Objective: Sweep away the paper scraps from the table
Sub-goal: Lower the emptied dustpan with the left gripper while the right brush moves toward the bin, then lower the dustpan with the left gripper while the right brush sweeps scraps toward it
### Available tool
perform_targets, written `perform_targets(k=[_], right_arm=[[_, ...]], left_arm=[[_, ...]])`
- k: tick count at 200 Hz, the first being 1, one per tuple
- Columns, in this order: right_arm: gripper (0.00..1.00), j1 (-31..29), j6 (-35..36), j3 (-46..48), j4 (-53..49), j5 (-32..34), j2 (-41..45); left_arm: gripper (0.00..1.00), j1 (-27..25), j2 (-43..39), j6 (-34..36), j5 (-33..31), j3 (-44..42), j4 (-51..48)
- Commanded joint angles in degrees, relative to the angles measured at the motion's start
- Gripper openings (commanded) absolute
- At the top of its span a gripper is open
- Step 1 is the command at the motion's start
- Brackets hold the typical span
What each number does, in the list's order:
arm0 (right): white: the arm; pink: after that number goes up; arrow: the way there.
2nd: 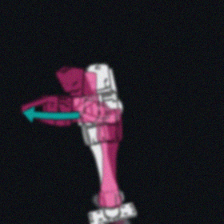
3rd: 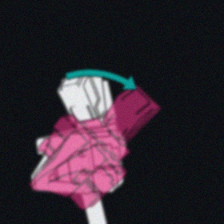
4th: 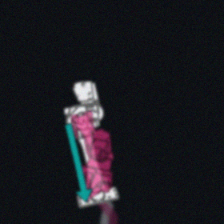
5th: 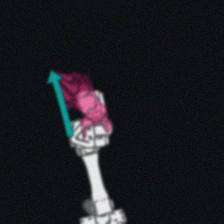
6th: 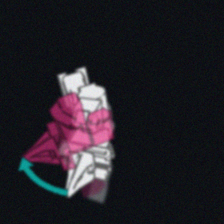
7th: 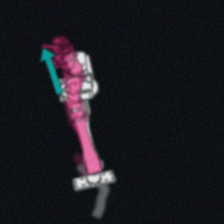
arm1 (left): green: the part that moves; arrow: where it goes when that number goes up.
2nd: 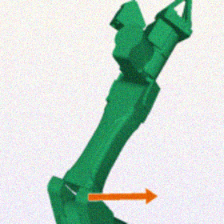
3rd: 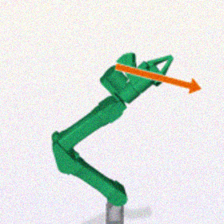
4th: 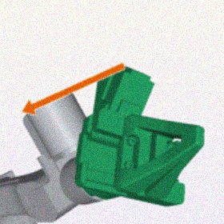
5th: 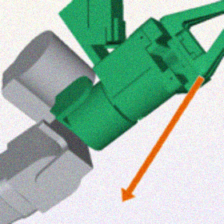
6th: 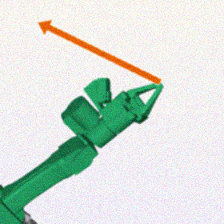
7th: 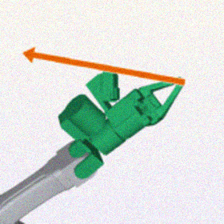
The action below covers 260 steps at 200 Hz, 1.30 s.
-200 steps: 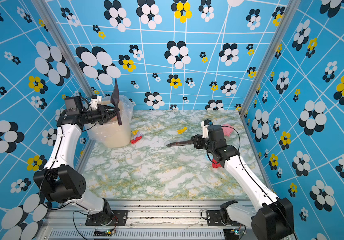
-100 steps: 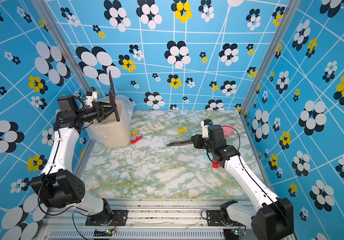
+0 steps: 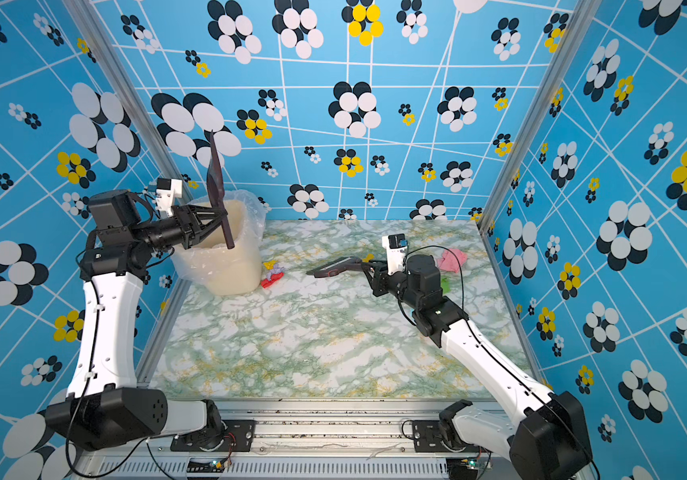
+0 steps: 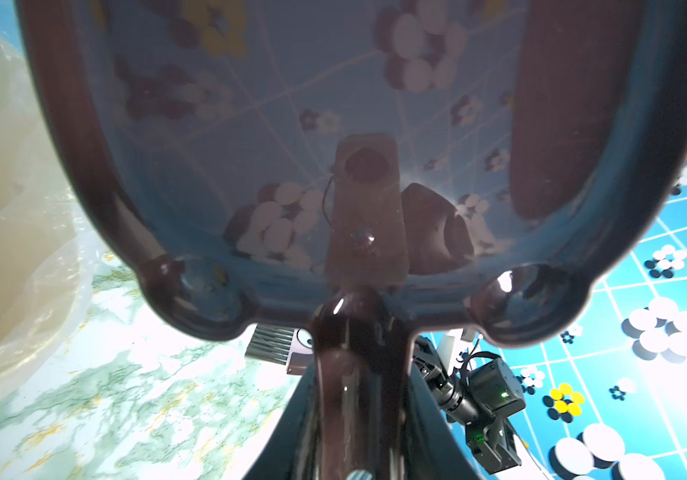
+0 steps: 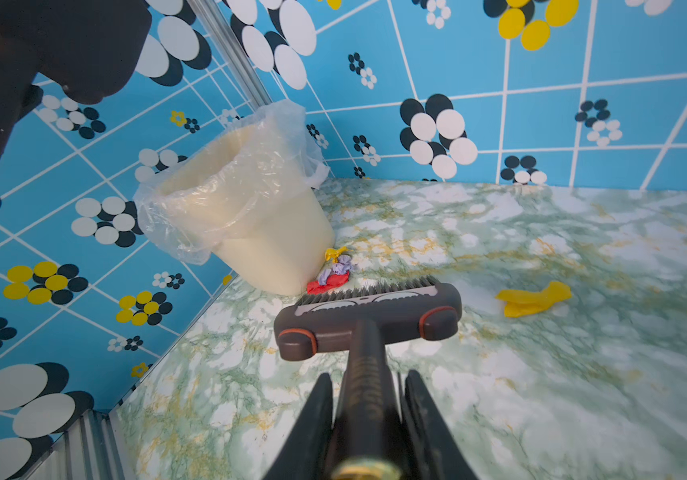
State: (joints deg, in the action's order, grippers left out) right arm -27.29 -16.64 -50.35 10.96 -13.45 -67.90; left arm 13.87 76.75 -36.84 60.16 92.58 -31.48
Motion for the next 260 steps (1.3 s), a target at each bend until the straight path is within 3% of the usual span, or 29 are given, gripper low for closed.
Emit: perform_targets(k=[1, 23, 49, 68, 103, 130, 198, 260], right_arm=[[0.00, -1.37, 4.76, -3.04, 11.89, -1.61, -4.17], [0.00, -3.36, 6.97, -5.53, 16.71, -1.79, -9.87], [0.00, -6.84, 7.24, -5.69, 30.49, 3.16, -18.13], [0.00, -8.48, 7.13, -8.48, 34.96, 6.04, -24.59], [0.00, -10.83, 7.52, -13.08, 41.58, 11.97, -34.88], [0.00, -11.47, 6.39, -16.99, 45.23, 15.70, -42.08], [0.00, -12.52, 6.30, -30.32, 28.82, 12.88, -52.15], [0.00, -14.58, 9.82, -33.48, 15.15, 4.72, -53.13]], left_arm=[[0.00, -2.73, -3.84, 10.01, -6.98, 0.56, -10.80], [0.00, -6.93, -8.93, 13.45, -14.10, -4.10, -11.80], [0.00, -11.41, -14.45, 15.73, -22.31, -9.12, -12.27], [0.00, -13.89, -17.79, 17.77, -27.80, -12.28, -13.91], [0.00, -14.04, -21.42, 20.97, -32.64, -16.20, -18.77], [0.00, -14.04, -23.97, 20.92, -32.30, -20.92, -18.64], [0.00, -14.83, -30.88, 23.29, -35.09, -32.79, -22.79], [0.00, -14.75, -30.67, 17.82, -32.76, -35.28, -20.09]])
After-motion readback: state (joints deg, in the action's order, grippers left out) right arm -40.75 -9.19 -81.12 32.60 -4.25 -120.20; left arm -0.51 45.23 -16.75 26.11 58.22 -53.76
